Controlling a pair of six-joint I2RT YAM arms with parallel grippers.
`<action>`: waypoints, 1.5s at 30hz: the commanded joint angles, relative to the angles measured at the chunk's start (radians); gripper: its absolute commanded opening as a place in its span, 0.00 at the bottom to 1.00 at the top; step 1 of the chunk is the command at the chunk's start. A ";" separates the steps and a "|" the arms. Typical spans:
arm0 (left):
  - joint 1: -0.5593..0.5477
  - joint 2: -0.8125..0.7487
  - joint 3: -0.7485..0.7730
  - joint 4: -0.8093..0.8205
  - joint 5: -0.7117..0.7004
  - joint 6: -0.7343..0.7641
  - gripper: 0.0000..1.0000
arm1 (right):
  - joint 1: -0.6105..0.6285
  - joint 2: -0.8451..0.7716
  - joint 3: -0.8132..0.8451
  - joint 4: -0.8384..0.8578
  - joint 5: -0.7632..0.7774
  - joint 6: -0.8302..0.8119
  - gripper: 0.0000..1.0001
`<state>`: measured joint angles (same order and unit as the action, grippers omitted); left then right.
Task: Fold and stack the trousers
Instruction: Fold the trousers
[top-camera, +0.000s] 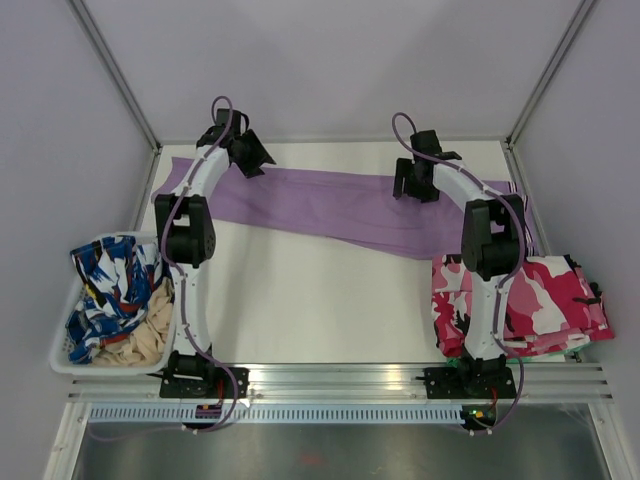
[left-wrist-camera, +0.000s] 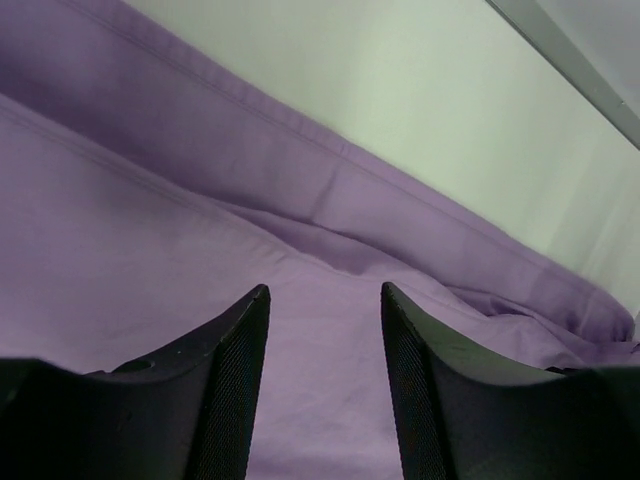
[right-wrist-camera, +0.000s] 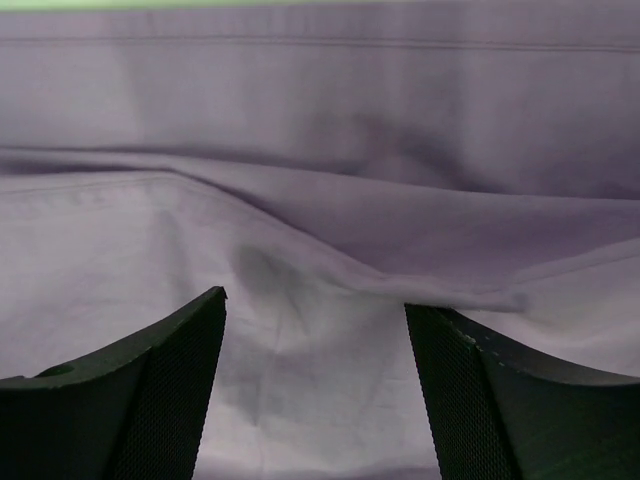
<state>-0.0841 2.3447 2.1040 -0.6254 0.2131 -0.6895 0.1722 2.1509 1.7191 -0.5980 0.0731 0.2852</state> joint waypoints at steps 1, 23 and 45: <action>-0.005 0.044 0.074 0.050 0.028 -0.068 0.55 | 0.000 0.043 -0.006 0.038 0.093 0.000 0.79; -0.060 0.108 0.070 0.045 -0.130 -0.136 0.55 | -0.053 0.265 0.257 0.003 0.065 0.039 0.79; -0.068 0.188 0.050 0.247 -0.164 -0.248 0.05 | 0.032 0.121 0.165 0.309 -0.410 0.131 0.80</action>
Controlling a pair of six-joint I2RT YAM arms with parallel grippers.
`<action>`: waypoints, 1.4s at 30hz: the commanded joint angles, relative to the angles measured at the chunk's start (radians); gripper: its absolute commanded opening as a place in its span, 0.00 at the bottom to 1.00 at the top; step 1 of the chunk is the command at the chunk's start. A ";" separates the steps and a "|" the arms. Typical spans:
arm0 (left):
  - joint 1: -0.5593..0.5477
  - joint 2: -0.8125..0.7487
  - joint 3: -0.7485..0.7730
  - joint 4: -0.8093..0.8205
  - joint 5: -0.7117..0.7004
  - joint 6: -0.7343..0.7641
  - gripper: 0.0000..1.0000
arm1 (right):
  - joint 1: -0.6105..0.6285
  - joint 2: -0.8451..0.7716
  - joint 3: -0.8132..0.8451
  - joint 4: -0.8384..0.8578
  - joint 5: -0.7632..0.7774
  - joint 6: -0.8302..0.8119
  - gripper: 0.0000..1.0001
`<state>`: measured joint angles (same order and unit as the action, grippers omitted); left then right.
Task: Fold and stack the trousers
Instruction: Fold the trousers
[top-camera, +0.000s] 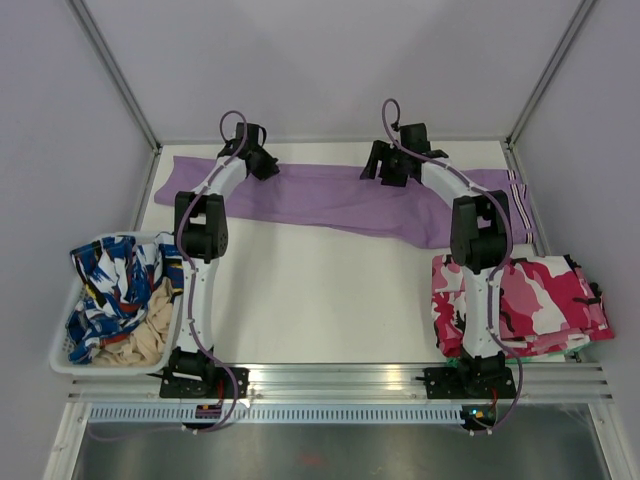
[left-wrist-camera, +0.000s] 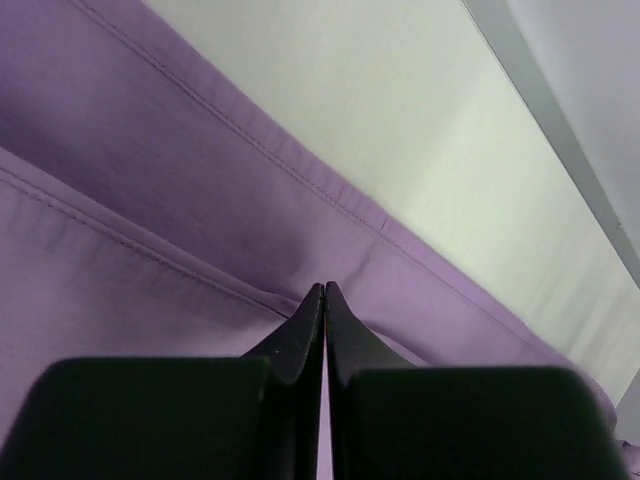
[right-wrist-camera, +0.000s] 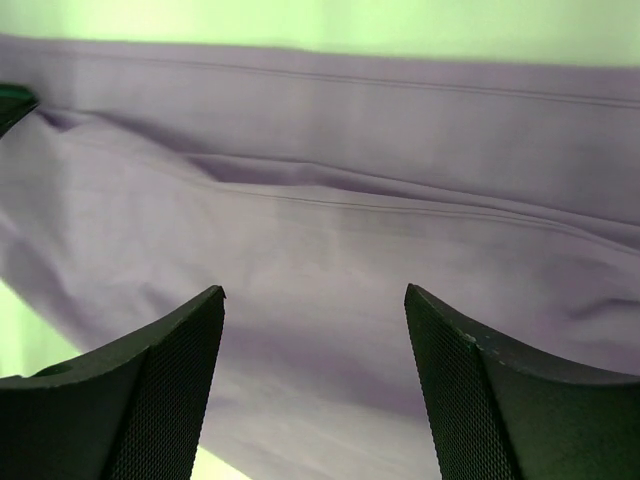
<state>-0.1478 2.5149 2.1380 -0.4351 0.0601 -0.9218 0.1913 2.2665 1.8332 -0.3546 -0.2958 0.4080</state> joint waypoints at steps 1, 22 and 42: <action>-0.004 0.021 0.017 0.056 -0.013 -0.015 0.03 | 0.011 0.016 0.057 0.066 -0.043 0.009 0.80; 0.028 -0.200 -0.039 0.108 0.130 0.630 0.70 | 0.028 0.149 0.233 -0.009 -0.184 -0.606 0.66; 0.065 -0.283 -0.081 0.055 0.096 0.646 0.73 | 0.042 0.241 0.310 -0.004 -0.207 -0.658 0.75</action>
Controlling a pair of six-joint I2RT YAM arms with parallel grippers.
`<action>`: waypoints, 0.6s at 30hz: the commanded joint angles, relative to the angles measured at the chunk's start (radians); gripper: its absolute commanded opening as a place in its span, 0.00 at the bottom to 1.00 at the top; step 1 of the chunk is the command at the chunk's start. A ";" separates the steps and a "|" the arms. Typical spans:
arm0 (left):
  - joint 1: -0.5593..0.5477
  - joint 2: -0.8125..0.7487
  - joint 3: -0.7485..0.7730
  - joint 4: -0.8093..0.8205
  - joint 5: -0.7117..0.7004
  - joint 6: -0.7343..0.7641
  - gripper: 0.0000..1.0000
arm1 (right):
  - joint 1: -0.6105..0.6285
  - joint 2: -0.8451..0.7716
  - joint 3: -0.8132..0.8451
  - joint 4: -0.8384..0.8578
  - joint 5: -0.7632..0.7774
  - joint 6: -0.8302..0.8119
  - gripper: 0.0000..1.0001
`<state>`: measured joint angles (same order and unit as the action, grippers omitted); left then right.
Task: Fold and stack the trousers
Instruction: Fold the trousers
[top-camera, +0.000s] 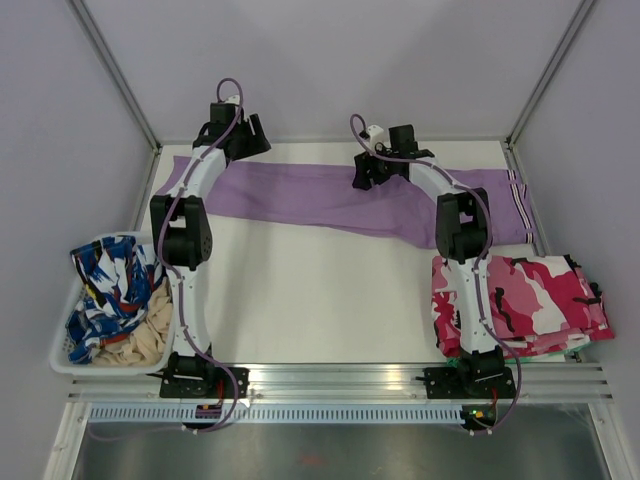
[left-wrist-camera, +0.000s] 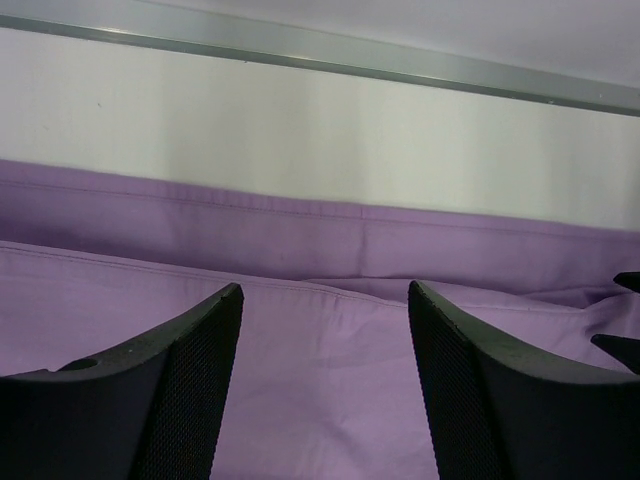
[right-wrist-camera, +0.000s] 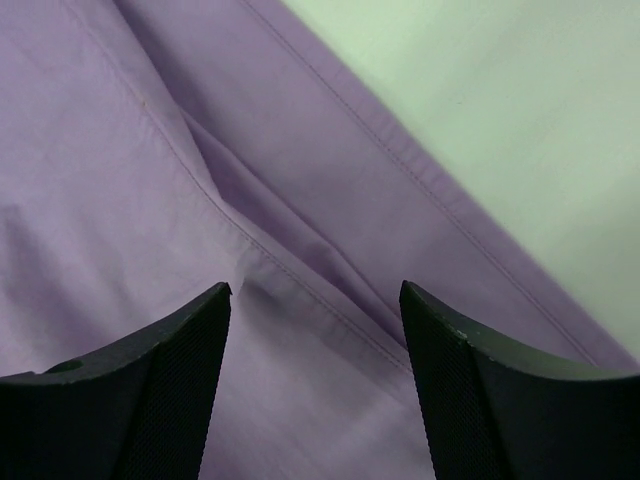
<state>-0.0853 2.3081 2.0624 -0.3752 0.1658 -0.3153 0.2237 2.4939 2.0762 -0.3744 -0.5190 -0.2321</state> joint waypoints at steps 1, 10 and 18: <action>0.004 -0.076 -0.005 -0.004 -0.009 0.038 0.73 | 0.012 0.014 0.067 0.012 0.022 -0.022 0.76; 0.024 -0.067 0.001 0.005 0.011 0.018 0.73 | 0.043 0.008 0.067 -0.063 0.148 -0.142 0.74; 0.050 -0.061 0.002 0.016 0.035 -0.011 0.73 | 0.043 0.029 0.085 0.005 0.145 -0.067 0.23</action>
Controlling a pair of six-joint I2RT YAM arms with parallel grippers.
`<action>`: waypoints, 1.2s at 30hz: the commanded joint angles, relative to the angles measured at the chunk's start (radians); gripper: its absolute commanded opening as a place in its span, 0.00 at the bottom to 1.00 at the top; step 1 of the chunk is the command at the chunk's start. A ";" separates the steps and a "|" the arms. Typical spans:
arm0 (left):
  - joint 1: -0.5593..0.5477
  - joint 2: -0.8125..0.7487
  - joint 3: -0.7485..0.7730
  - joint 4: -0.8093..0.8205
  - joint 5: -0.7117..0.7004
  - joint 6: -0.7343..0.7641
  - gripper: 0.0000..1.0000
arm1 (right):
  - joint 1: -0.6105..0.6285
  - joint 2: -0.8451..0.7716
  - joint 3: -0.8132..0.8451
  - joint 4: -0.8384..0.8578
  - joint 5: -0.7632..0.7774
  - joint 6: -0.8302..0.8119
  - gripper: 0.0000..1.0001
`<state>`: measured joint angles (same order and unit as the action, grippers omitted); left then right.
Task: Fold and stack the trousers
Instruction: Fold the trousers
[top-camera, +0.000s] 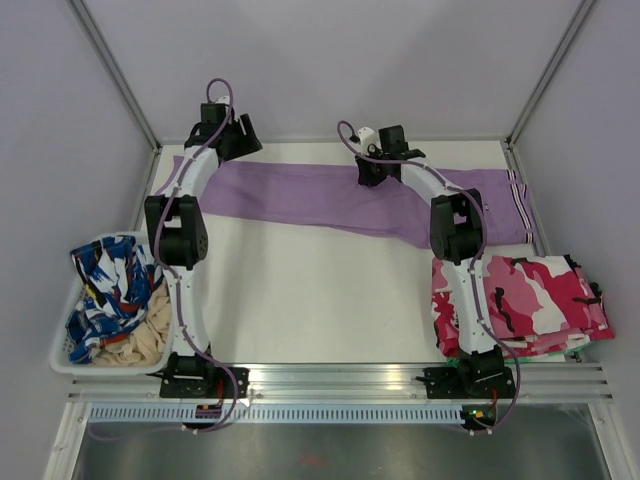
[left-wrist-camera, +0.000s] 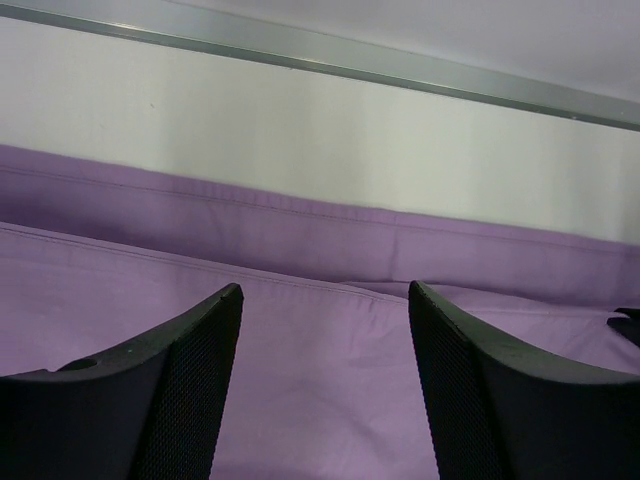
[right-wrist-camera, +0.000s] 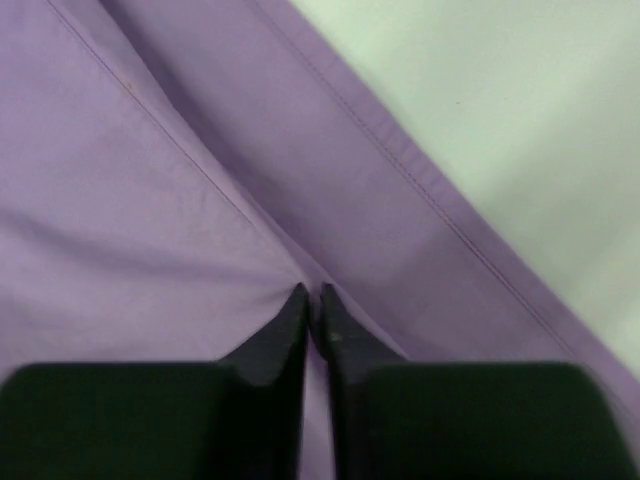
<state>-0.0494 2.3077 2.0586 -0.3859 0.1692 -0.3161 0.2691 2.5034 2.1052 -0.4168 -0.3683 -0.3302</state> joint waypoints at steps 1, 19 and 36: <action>0.016 -0.060 0.006 0.027 0.033 -0.018 0.73 | -0.001 0.020 0.062 0.056 -0.004 0.043 0.09; 0.121 -0.051 -0.058 -0.071 -0.147 -0.304 0.70 | 0.001 0.055 0.105 0.197 0.118 0.132 0.10; 0.298 -0.070 -0.078 -0.241 -0.370 -0.511 0.76 | -0.008 -0.172 0.162 0.143 0.016 0.330 0.96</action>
<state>0.2138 2.3077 1.9755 -0.5667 -0.1337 -0.7807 0.2680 2.5153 2.2116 -0.3553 -0.2890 -0.0990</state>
